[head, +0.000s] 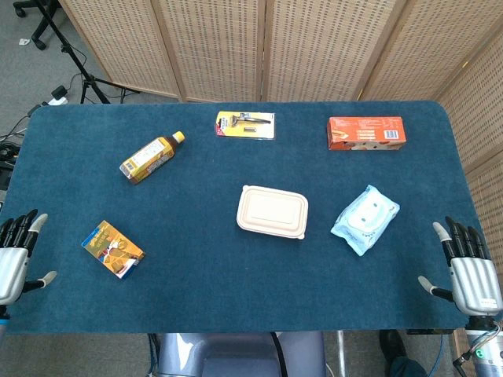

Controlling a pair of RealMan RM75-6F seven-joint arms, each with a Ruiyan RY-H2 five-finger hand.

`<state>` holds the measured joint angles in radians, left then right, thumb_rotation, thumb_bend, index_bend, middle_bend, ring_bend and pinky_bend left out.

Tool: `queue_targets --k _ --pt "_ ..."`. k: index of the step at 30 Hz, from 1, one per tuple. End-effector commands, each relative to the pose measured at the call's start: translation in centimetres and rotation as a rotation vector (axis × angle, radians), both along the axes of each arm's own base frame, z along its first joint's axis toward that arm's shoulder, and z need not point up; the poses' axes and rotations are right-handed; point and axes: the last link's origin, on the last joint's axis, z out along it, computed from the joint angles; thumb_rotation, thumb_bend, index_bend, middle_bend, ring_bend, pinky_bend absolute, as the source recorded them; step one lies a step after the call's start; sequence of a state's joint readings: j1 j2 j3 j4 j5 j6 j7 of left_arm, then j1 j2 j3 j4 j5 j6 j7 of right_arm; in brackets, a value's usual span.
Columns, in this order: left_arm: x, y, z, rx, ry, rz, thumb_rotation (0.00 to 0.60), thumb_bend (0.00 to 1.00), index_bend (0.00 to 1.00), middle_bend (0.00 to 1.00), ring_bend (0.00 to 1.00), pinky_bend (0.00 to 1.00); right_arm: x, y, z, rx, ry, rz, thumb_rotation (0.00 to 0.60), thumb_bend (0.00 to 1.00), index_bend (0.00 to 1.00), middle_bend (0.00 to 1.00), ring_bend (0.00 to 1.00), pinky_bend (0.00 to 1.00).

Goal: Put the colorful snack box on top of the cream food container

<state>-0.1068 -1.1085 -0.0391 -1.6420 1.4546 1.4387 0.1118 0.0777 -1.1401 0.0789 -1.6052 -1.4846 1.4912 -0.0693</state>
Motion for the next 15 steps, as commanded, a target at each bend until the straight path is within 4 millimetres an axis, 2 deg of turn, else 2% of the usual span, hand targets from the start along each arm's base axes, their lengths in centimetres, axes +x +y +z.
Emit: queue_targets --k 1,10,15 --pt "-0.02 -0.04 0.02 -0.001 0.000 0.001 0.600 0.00 0.00 0.00 0.00 0.00 -0.04 -0.06 0.02 0.000 -0.001 -0.002 0.600 0.00 0.00 0.00 0.00 0.00" --pt "-0.15 -0.20 -0.15 -0.020 0.014 0.006 0.600 0.00 0.00 0.00 0.00 0.00 -0.04 0.02 0.25 -0.007 -0.010 0.001 0.600 0.00 0.00 0.00 0.00 0.00" --pt "-0.95 0.17 -0.48 -0.176 0.122 -0.031 0.600 0.00 0.00 0.00 0.00 0.00 -0.09 -0.05 0.41 -0.011 -0.017 -0.005 0.600 0.00 0.00 0.00 0.00 0.00"
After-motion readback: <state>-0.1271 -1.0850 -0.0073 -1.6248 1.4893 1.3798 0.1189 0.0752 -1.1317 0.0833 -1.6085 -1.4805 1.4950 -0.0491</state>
